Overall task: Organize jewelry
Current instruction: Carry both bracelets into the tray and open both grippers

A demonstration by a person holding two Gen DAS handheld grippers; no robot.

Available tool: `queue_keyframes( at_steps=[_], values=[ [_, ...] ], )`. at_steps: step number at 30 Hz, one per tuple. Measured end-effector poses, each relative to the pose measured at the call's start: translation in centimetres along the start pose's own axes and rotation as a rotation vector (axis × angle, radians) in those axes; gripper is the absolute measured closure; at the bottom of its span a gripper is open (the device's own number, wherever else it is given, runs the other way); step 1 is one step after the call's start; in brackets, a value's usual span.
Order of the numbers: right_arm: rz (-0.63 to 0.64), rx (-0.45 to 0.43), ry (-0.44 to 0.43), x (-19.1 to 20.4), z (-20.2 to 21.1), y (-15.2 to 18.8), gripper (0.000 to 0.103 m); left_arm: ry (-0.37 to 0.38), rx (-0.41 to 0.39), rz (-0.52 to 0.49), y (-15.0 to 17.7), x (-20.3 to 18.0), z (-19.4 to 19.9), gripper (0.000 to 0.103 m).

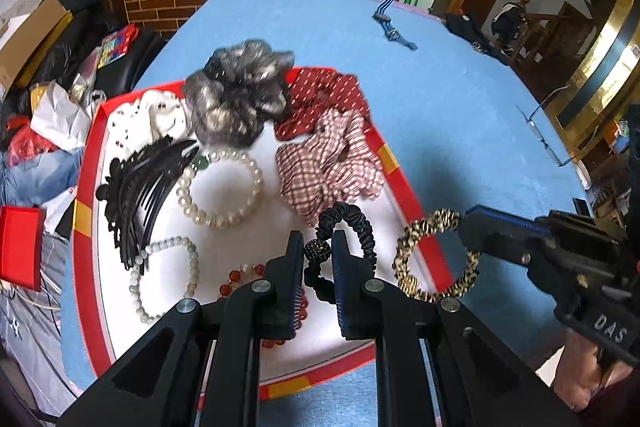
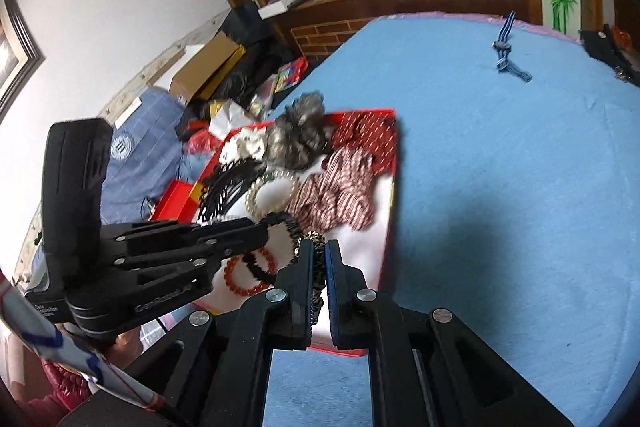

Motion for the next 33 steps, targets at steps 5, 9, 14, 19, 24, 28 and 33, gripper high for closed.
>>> queue_keyframes(
  at_steps=[5, 9, 14, 19, 24, 28, 33],
  values=[
    [0.0, 0.041, 0.019, -0.4, -1.8, 0.7, 0.096, -0.024, 0.022, 0.016, 0.7, 1.0, -1.7, 0.09],
    [0.015, 0.069, 0.068, -0.7, -3.1, 1.1, 0.096, -0.08, 0.003, 0.022, 1.2, 1.5, -2.6, 0.09],
    [0.048, 0.081, 0.129, -1.0, -4.2, 1.4, 0.096, -0.151, -0.052, 0.007, 1.6, 1.6, -2.8, 0.09],
    [0.062, 0.087, 0.161, -1.3, -5.0, 1.6, 0.096, -0.247, -0.111, -0.029, 1.7, 1.5, -2.7, 0.09],
    [0.075, 0.095, 0.178, -1.3, -5.5, 1.8, 0.096, -0.301, -0.153, -0.051, 1.9, 1.5, -2.7, 0.09],
    [0.075, 0.094, 0.18, -1.2, -5.5, 1.9, 0.096, -0.32, -0.172, -0.056, 2.0, 1.6, -2.5, 0.09],
    [0.058, 0.078, 0.166, -1.3, -4.8, 1.8, 0.095, -0.329, -0.197, -0.042, 1.9, 1.9, -1.9, 0.09]
  ],
)
Point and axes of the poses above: each gripper's, at about its wrist camera, not at the fingertips, and z roughly against the way its jaws point, x to its left, y to its underside, the point moved 5 cm from there along -z, roughly the way its jaws point, and after that the axes turned 4 degrees about z, right-handed, at the moved point
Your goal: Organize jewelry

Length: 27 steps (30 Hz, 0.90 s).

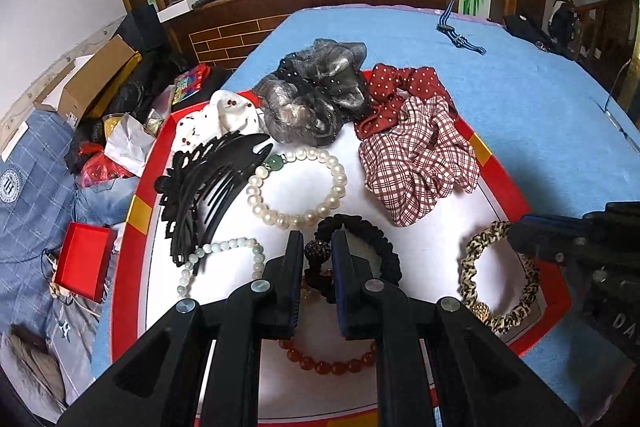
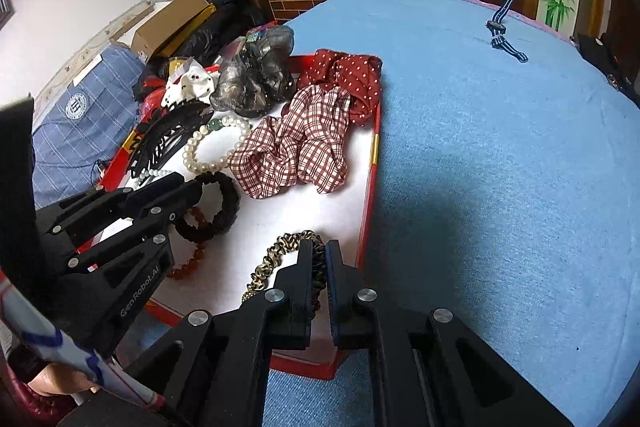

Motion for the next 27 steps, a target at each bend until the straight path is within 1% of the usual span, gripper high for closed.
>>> queue_keyframes(
  at_steps=[1, 3, 6, 7, 9, 13, 14, 15, 17, 19, 21, 23, 24, 26, 27],
  values=[
    [-0.003, -0.005, -0.004, 0.0, 0.3, -0.1, 0.095, -0.009, -0.012, 0.002, 0.0, 0.1, 0.3, 0.089],
    [-0.016, -0.027, -0.01, -0.2, 1.2, -0.2, 0.095, -0.018, -0.032, 0.009, -0.1, 0.2, 0.8, 0.085],
    [-0.02, -0.07, -0.005, -0.3, 2.9, -0.3, 0.093, -0.032, -0.081, 0.027, -0.3, 0.5, 2.1, 0.066],
    [-0.021, -0.085, 0.003, -0.3, 3.5, -0.2, 0.092, -0.042, -0.101, 0.029, -0.4, 0.5, 2.7, 0.064],
    [-0.029, -0.112, 0.01, -0.3, 4.5, 0.0, 0.083, -0.051, -0.133, 0.037, -0.3, 0.6, 3.7, 0.062],
    [-0.024, -0.141, 0.02, 0.2, 5.9, 0.4, 0.081, -0.063, -0.176, 0.038, 0.1, 0.5, 5.4, 0.061],
    [-0.027, -0.148, 0.015, 0.4, 6.4, 0.6, 0.081, -0.069, -0.188, 0.036, 0.3, 0.5, 5.9, 0.059],
    [-0.022, -0.153, 0.015, 0.7, 6.7, 0.8, 0.081, -0.074, -0.203, 0.039, 0.5, 0.6, 6.5, 0.052],
    [-0.016, -0.166, 0.026, 1.1, 7.5, 1.1, 0.081, -0.081, -0.235, 0.045, 0.9, 0.7, 7.7, 0.044],
    [-0.009, -0.184, 0.034, 1.7, 8.5, 1.7, 0.08, -0.098, -0.275, 0.05, 1.4, 1.0, 9.1, 0.041],
    [0.003, -0.202, 0.053, 2.4, 9.5, 2.5, 0.076, -0.112, -0.302, 0.051, 1.9, 1.1, 10.2, 0.036],
    [0.013, -0.214, 0.062, 3.0, 10.1, 3.3, 0.071, -0.106, -0.318, 0.061, 2.6, 1.2, 11.3, 0.032],
    [0.015, -0.218, 0.068, 3.3, 10.5, 3.7, 0.07, -0.103, -0.326, 0.065, 2.8, 1.3, 11.7, 0.032],
    [0.021, -0.226, 0.084, 3.8, 11.0, 4.3, 0.069, -0.105, -0.342, 0.072, 3.5, 1.5, 12.7, 0.03],
    [0.025, -0.23, 0.097, 4.2, 11.4, 4.9, 0.067, -0.105, -0.347, 0.078, 3.9, 1.6, 13.1, 0.028]
  ],
)
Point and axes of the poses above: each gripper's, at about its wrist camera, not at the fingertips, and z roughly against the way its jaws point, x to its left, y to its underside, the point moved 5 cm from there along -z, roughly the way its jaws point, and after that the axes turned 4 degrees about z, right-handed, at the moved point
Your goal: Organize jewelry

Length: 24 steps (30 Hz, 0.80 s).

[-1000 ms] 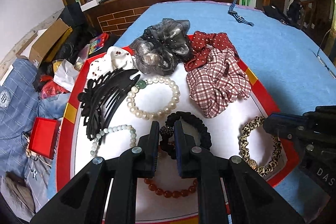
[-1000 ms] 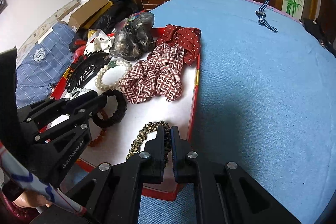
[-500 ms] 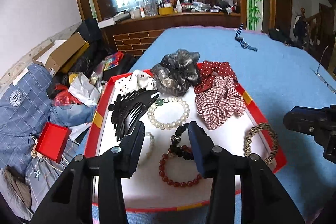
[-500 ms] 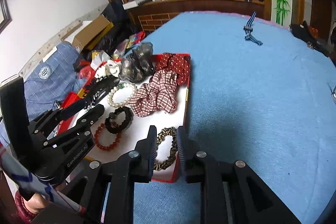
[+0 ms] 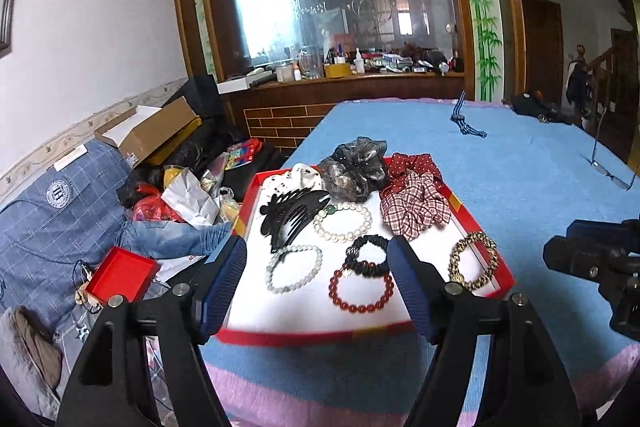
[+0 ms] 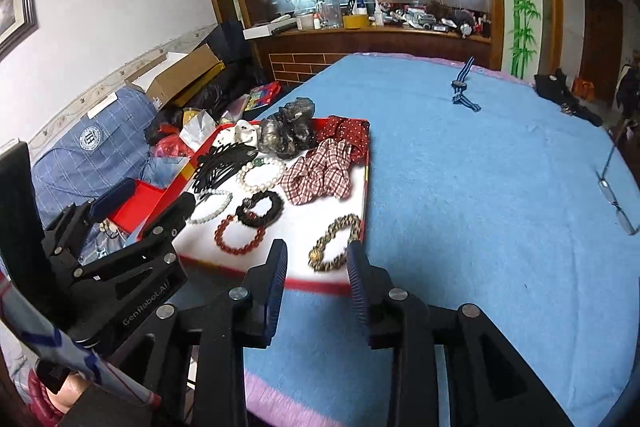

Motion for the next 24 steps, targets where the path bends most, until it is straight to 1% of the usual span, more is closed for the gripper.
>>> queue_keyframes(
  at_steps=[1, 2, 3, 5, 7, 8, 10, 11, 12, 13, 17, 20, 23, 24],
  values=[
    [-0.002, -0.003, 0.006, 0.0, 0.3, 0.2, 0.064, 0.0, -0.003, 0.007, 0.2, 0.3, 0.4, 0.027],
    [-0.006, -0.009, 0.014, 0.2, 0.8, 0.6, 0.059, -0.003, -0.008, 0.016, 0.4, 0.6, 0.9, 0.023],
    [-0.005, -0.014, 0.019, 0.3, 1.2, 0.9, 0.055, -0.006, -0.016, 0.029, 0.5, 0.9, 1.3, 0.016],
    [0.003, -0.034, 0.054, 0.7, 2.0, 1.7, 0.053, -0.017, -0.028, 0.047, 0.9, 1.4, 2.1, 0.01],
    [0.011, -0.046, 0.084, 1.0, 2.5, 2.4, 0.05, -0.032, -0.025, 0.049, 1.3, 1.8, 2.8, 0.009],
    [0.008, -0.051, 0.092, 1.1, 2.6, 2.8, 0.047, -0.043, -0.025, 0.052, 1.4, 2.0, 3.0, 0.009],
    [0.03, -0.068, 0.128, 1.6, 2.6, 3.3, 0.043, -0.059, -0.033, 0.055, 1.7, 2.2, 3.3, 0.003],
    [0.045, -0.07, 0.143, 1.9, 2.5, 3.4, 0.04, -0.074, -0.036, 0.056, 1.9, 2.4, 3.4, 0.0],
    [0.052, -0.072, 0.151, 2.1, 2.4, 3.5, 0.035, -0.084, -0.035, 0.055, 2.1, 2.6, 3.5, 0.0],
    [0.052, -0.072, 0.151, 2.2, 2.2, 3.6, 0.034, -0.098, -0.031, 0.055, 2.2, 2.7, 3.5, 0.0],
    [0.064, -0.055, 0.154, 2.6, 1.6, 3.8, 0.032, -0.146, -0.007, 0.065, 2.6, 3.4, 3.2, 0.0],
    [0.07, -0.058, 0.161, 2.7, 1.7, 4.0, 0.03, -0.124, -0.002, 0.09, 2.9, 3.8, 3.3, 0.0],
    [0.073, -0.062, 0.166, 2.8, 1.8, 3.9, 0.027, -0.074, 0.026, 0.117, 3.2, 4.2, 3.0, 0.0],
    [0.076, -0.061, 0.168, 2.9, 1.8, 4.0, 0.026, -0.068, 0.031, 0.13, 3.4, 4.4, 2.9, 0.0]
  ],
)
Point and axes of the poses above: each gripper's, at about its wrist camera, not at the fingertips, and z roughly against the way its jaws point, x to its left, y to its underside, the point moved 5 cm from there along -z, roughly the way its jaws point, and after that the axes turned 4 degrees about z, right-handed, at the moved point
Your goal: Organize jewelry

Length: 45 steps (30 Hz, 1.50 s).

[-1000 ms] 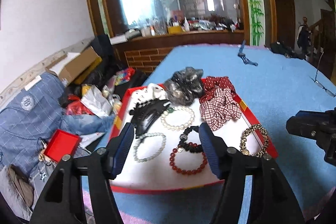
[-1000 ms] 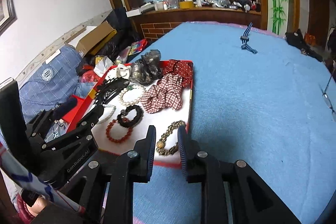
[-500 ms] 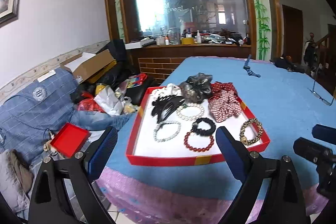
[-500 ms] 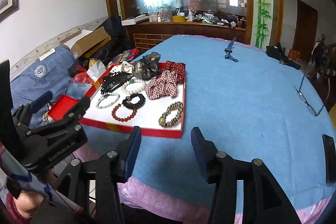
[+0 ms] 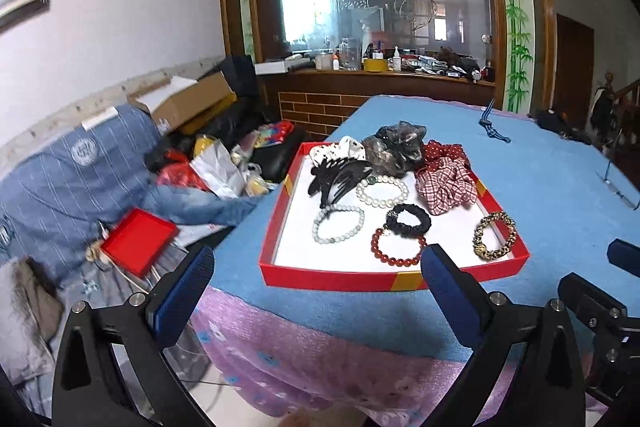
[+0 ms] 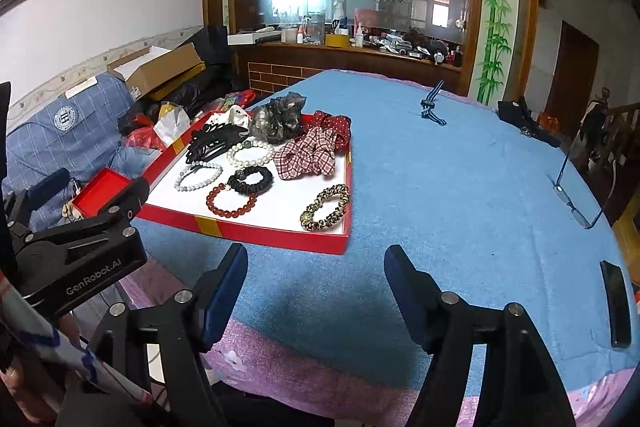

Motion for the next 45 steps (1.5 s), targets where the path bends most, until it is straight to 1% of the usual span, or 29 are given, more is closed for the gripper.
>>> queue_keyframes(
  at_steps=[2, 6, 9, 16, 26, 45],
  values=[
    [0.006, 0.002, 0.002, 0.1, -0.1, 0.1, 0.026, -0.02, 0.007, 0.012, 0.0, 0.4, -0.2, 0.0],
    [0.02, 0.0, 0.007, 0.3, -0.1, 0.0, 0.026, -0.051, -0.009, -0.001, 0.2, 0.5, -0.1, 0.0],
    [0.025, 0.0, 0.01, 0.5, -0.1, 0.0, 0.026, -0.069, -0.029, -0.023, 0.3, 0.2, 0.4, 0.0],
    [0.04, -0.008, 0.018, 0.9, 0.0, -0.2, 0.026, -0.097, -0.029, -0.048, 0.5, 0.1, 0.4, 0.0],
    [0.046, 0.0, 0.017, 1.0, 0.0, -0.1, 0.021, -0.098, -0.02, -0.044, 0.7, 0.3, 0.3, 0.0],
    [0.037, 0.025, 0.014, 0.9, -0.5, 0.2, 0.021, -0.103, -0.009, -0.045, 1.2, 0.3, 0.0, 0.0]
  ],
)
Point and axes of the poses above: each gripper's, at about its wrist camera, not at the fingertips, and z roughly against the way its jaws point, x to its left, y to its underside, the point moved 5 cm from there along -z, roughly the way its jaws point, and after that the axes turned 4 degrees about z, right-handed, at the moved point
